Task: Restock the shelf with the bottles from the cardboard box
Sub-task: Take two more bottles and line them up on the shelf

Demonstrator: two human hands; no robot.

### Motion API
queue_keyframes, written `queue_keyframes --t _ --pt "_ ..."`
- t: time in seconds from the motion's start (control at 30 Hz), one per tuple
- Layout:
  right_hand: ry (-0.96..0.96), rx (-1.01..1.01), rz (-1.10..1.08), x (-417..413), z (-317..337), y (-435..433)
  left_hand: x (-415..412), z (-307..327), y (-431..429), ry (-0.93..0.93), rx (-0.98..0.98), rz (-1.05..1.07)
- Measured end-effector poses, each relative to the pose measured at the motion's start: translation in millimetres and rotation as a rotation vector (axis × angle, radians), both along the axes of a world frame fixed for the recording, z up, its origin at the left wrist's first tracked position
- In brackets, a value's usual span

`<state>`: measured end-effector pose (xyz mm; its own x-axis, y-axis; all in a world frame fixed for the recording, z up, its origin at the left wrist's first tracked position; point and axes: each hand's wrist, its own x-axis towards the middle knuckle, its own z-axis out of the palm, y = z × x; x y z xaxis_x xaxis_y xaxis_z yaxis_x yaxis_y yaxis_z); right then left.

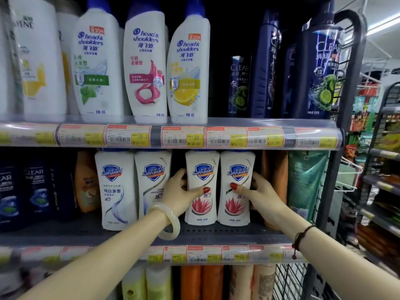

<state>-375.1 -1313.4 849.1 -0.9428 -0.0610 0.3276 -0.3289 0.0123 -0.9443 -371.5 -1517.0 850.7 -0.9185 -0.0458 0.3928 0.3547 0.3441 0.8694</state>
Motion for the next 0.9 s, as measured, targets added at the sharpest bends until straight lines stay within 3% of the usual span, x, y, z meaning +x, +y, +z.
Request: queue_keyframes --t 0.9 --pt "-0.036 0.02 -0.114 -18.9 -4.5 -12.2 -19.9 -3.3 12.6 -0.084 0.052 0.04"
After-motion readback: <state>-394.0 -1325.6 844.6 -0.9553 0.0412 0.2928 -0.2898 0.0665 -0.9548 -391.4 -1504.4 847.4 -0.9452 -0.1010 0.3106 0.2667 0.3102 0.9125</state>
